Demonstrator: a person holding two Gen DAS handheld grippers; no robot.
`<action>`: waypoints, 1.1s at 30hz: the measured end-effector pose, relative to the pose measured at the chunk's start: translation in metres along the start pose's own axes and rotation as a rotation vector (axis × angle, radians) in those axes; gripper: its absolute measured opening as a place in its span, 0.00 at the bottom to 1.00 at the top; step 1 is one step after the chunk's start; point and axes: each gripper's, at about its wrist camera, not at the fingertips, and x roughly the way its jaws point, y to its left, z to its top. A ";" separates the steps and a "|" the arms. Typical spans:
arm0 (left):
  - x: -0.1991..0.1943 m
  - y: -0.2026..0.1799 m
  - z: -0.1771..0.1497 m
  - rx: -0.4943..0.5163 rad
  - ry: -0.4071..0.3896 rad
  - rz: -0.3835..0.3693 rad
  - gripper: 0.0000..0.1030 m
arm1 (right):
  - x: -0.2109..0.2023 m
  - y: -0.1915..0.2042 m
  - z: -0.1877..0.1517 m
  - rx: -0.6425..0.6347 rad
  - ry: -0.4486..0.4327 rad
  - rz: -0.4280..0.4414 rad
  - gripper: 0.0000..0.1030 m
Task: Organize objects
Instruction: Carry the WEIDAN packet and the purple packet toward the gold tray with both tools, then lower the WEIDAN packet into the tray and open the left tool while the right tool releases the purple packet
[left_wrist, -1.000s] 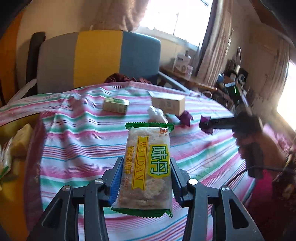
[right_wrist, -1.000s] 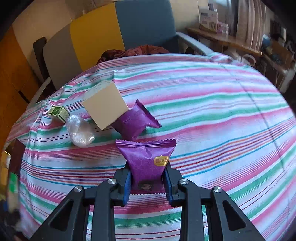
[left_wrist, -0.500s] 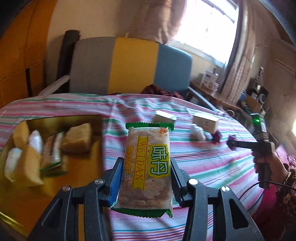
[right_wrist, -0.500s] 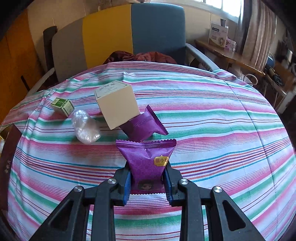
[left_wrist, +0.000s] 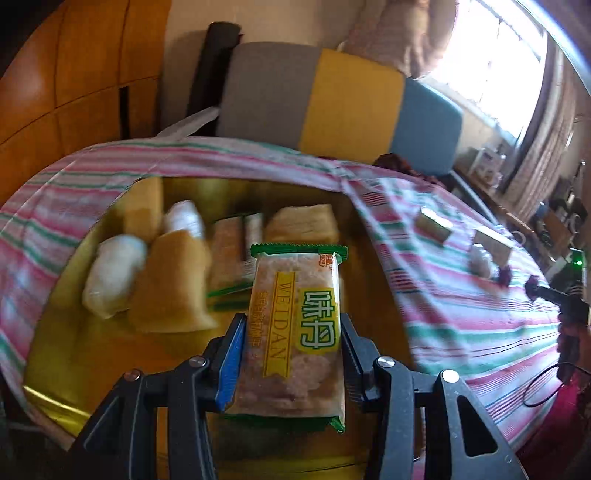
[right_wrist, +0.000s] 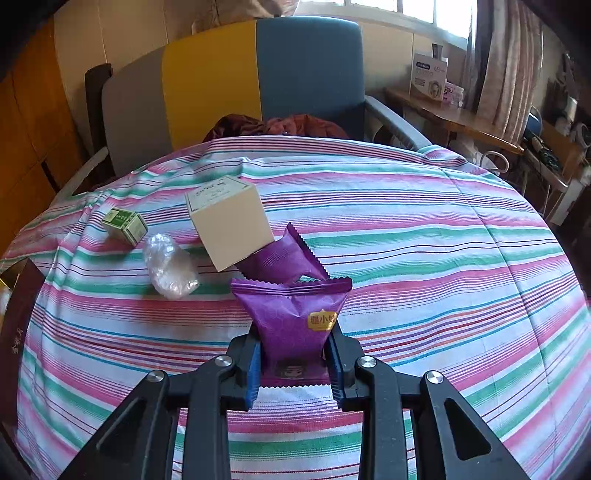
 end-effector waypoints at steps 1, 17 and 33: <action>-0.001 0.007 -0.001 -0.003 0.001 0.019 0.46 | -0.002 0.000 0.000 -0.001 -0.012 0.000 0.29; -0.018 0.071 -0.006 -0.016 0.076 0.036 0.46 | -0.027 0.008 0.005 -0.026 -0.155 0.014 0.29; -0.027 0.109 -0.001 -0.095 0.085 0.121 0.46 | -0.028 0.013 0.004 -0.051 -0.163 0.023 0.29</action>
